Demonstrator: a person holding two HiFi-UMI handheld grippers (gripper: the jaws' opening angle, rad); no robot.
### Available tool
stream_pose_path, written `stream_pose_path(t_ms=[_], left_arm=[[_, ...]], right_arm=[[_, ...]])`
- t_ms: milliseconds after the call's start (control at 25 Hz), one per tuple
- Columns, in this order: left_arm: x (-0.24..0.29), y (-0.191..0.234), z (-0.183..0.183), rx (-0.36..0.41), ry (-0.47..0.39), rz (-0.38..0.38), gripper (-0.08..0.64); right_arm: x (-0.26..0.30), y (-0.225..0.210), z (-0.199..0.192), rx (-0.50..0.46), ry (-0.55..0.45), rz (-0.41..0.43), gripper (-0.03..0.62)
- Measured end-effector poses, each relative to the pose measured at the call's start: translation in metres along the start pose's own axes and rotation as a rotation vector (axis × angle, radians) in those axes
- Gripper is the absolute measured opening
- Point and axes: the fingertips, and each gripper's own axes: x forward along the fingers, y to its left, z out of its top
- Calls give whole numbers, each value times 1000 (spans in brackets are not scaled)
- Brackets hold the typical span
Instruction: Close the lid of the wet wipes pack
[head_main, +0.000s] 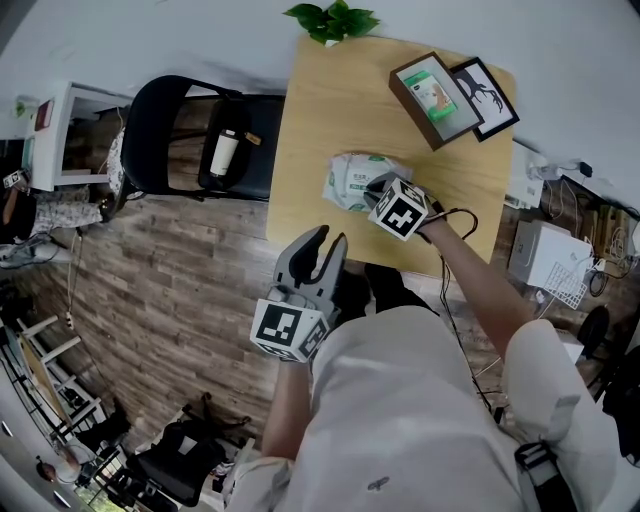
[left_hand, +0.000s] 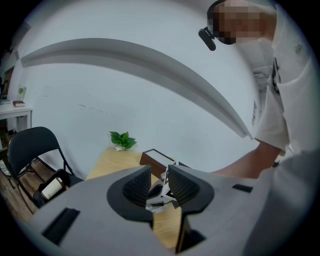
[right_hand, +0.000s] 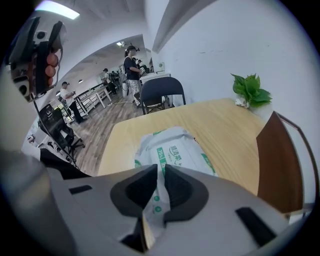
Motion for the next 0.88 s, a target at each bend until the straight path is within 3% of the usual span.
stream_pose_path(t_ms=[480, 880], left_arm=[[3, 3, 1, 0, 3, -6, 103], [-16, 11, 0, 4, -12, -6, 103]], right_arm=[[5, -3, -2, -76, 50, -103, 37], [1, 0, -1, -11, 29, -89, 54]])
